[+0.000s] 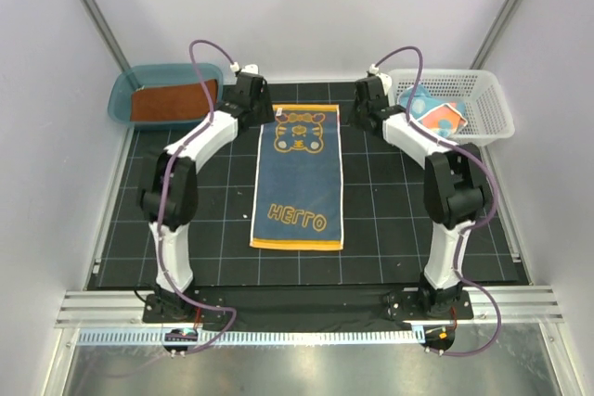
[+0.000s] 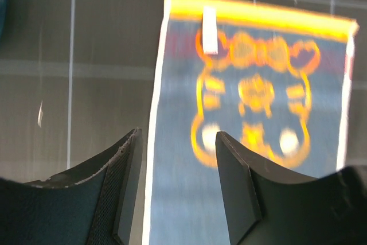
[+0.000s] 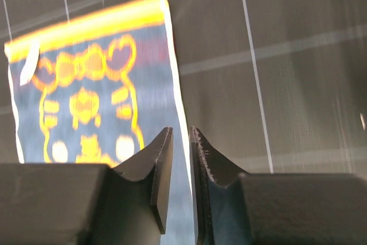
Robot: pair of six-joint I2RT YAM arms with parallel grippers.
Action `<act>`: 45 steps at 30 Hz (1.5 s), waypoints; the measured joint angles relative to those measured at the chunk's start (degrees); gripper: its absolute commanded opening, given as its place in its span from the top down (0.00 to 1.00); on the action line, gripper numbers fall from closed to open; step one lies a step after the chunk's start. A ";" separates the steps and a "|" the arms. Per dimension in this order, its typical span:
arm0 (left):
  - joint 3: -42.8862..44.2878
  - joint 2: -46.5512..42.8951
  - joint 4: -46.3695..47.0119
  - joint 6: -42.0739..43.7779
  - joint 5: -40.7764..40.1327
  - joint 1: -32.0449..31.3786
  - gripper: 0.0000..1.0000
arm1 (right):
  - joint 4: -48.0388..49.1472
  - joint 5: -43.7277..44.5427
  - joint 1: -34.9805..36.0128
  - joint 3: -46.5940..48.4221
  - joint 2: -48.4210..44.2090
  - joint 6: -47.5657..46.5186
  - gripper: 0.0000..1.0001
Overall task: Fold and stack the towels
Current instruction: Flatten out the crumpled towel, then fold the towel
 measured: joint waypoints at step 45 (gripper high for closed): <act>44.06 40.09 -3.41 10.67 9.90 6.40 0.46 | 2.47 -8.48 -4.35 39.58 37.18 -8.98 0.60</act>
